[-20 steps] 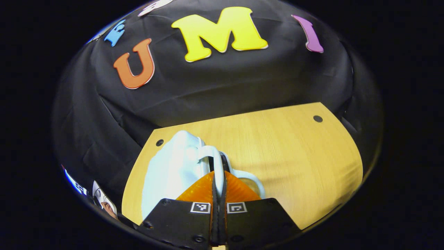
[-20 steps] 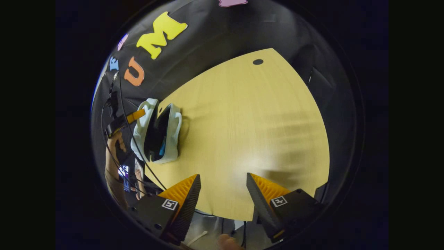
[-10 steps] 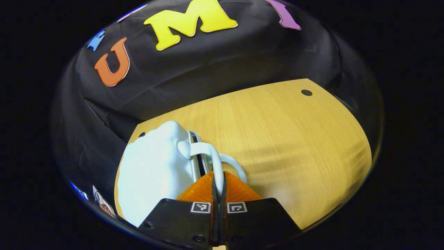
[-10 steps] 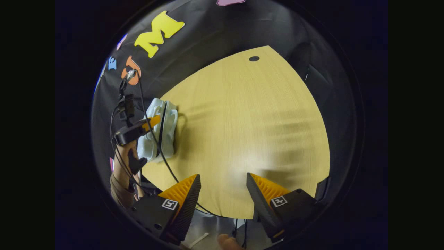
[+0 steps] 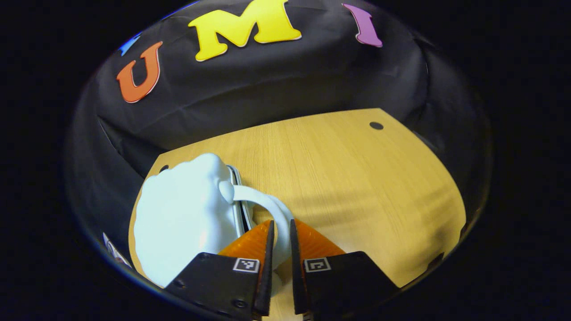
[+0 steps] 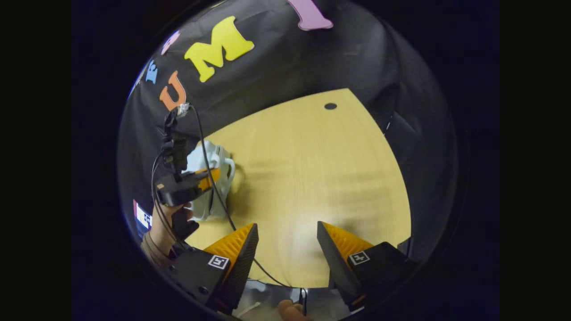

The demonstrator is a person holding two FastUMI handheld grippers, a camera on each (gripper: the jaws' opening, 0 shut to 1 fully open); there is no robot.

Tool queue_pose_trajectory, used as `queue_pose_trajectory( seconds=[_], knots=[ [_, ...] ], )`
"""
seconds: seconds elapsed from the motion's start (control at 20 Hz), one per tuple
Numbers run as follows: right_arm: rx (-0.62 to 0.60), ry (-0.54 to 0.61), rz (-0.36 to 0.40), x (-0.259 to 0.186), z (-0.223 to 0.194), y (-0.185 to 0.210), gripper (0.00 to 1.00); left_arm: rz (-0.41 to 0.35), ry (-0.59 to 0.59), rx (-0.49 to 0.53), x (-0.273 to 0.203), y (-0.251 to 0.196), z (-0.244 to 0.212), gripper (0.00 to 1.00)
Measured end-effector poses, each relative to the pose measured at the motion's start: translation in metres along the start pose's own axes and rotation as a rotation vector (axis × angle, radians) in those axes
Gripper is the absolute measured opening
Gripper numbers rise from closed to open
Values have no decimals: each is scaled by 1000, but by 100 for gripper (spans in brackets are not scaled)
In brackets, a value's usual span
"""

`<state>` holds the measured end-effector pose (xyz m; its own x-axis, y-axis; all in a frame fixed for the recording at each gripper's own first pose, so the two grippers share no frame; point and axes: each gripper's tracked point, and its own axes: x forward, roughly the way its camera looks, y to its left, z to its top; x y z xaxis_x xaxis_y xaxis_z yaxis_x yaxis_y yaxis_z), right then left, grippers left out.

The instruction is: First open the suitcase, pack the skin care products into it, and then close the suitcase.

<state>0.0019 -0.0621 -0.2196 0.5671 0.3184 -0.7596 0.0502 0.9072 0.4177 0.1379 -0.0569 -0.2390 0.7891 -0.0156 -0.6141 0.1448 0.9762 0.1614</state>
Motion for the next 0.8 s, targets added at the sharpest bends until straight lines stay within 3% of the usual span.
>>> queue_pose_trajectory(
  seconds=[0.05,0.1,0.15,0.2,0.3,0.6,0.8],
  knots=[
    [-5,-32,-10,-3,7,7,78,-11,-43,-5,-9,0,11,22],
    [-5,-65,-20,-7,15,13,79,-24,-74,-22,-20,0,20,54],
    [-1,-105,-26,-11,25,20,79,-48,-112,-44,-32,-2,29,61],
    [1,-148,-41,-15,34,26,79,-70,-155,-61,-48,-3,38,82],
    [0,-234,-62,-26,51,40,78,-75,-245,-71,-80,6,55,99],
    [-80,-530,-182,-78,87,78,80,-12,-526,-91,-180,58,94,98],
    [-113,-690,-260,-121,94,98,80,43,-617,-89,-230,94,104,98]
  ],
)
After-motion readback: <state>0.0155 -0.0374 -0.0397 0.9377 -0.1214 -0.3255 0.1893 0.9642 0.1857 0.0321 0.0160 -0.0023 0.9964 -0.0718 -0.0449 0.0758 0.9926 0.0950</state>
